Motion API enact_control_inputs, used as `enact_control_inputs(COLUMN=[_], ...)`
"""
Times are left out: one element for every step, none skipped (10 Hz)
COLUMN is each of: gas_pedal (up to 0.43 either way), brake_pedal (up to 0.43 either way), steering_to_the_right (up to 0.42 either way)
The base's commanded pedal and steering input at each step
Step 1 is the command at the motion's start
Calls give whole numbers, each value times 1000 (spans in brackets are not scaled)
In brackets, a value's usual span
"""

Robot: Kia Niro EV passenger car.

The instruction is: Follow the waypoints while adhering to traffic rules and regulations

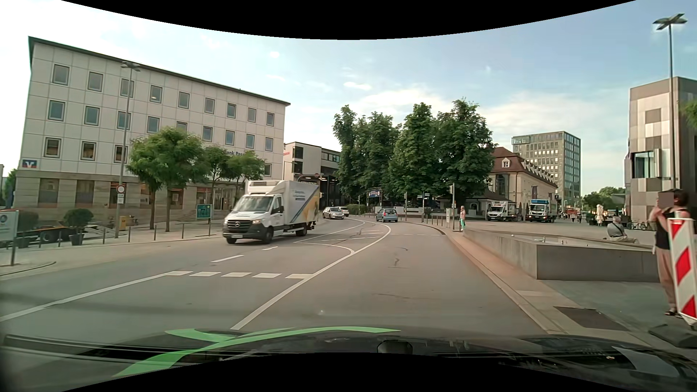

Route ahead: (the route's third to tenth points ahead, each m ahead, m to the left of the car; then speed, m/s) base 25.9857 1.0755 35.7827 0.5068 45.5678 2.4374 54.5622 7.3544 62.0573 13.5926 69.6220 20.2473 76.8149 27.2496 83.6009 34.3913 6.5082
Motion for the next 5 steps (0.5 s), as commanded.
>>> enact_control_inputs(gas_pedal=[150, 150, 150, 150, 150], brake_pedal=[0, 0, 0, 0, 0], steering_to_the_right=[103, 95, 94, 90, 80])
